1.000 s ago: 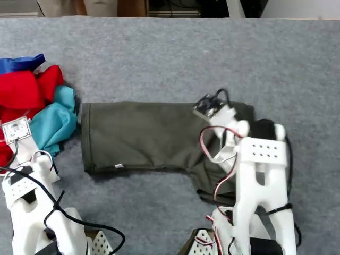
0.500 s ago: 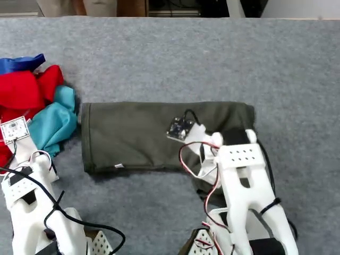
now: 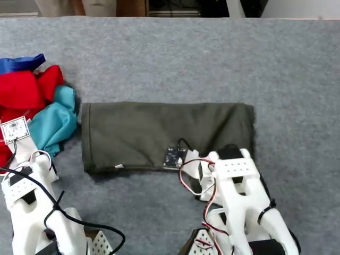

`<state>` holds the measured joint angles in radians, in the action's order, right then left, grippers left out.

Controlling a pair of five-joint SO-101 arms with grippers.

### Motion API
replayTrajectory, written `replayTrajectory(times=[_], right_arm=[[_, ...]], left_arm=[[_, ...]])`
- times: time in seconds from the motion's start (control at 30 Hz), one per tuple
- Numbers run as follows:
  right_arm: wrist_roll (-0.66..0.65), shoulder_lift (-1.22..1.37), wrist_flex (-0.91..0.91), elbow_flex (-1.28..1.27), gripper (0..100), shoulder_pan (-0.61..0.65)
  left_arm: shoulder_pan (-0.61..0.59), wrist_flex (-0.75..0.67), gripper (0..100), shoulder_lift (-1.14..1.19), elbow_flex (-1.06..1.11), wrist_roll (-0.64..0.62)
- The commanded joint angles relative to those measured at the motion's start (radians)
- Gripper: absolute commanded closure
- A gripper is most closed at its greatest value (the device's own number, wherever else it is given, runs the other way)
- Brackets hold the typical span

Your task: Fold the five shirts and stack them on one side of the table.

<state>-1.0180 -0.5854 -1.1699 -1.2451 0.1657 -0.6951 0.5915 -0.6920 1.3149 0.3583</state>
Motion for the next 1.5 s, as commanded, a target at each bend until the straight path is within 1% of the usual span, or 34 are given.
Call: replayTrajectory(times=[0.0, 0.13, 0.27, 0.37, 0.43, 0.53, 0.67, 0.77, 0.93, 1.1, 1.17, 1.37, 1.47], right_arm=[[-0.032, -0.021, -0.032, 0.004, 99.3, 0.013], [-0.04, -0.073, -0.144, 0.085, 99.1, 0.001], [-0.04, -0.209, -0.275, 0.205, 99.0, 0.002], [-0.072, -0.298, -0.384, 0.303, 99.0, -0.002], [-0.08, -0.332, -0.428, 0.341, 99.0, -0.027], [-0.107, -0.329, -0.405, 0.334, 99.0, -0.107], [-0.169, -0.277, -0.279, 0.232, 99.0, -0.262], [-0.192, -0.232, -0.212, 0.156, 99.0, -0.343], [-0.215, -0.222, -0.203, 0.079, 99.0, -0.369], [-0.215, -0.22, -0.198, 0.005, 99.0, -0.371], [-0.224, -0.22, -0.184, 0.001, 99.0, -0.409], [-0.411, -0.219, -0.216, 0.001, 99.0, -0.545], [-0.431, -0.223, -0.23, 0.047, 99.1, -0.588]], left_arm=[[0.003, -0.014, 98, -0.024, -0.005, 0.006], [0.0, -0.012, 98, -0.024, -0.005, 0.006], [-0.003, -0.012, 98, -0.024, -0.005, 0.006], [-0.002, -0.012, 98, -0.024, -0.005, 0.006], [0.002, -0.012, 98, -0.024, -0.005, 0.006], [0.002, -0.012, 98, -0.024, -0.005, 0.006], [0.002, -0.012, 98, -0.024, -0.005, 0.006], [0.003, -0.012, 98, -0.024, -0.005, 0.006], [0.008, -0.012, 98, -0.024, -0.005, 0.006], [0.046, -0.011, 98, -0.022, -0.003, 0.008], [0.046, -0.011, 98, -0.022, -0.003, 0.008], [0.046, -0.011, 98, -0.022, -0.003, 0.008], [0.046, -0.006, 98, -0.022, -0.014, 0.008]])
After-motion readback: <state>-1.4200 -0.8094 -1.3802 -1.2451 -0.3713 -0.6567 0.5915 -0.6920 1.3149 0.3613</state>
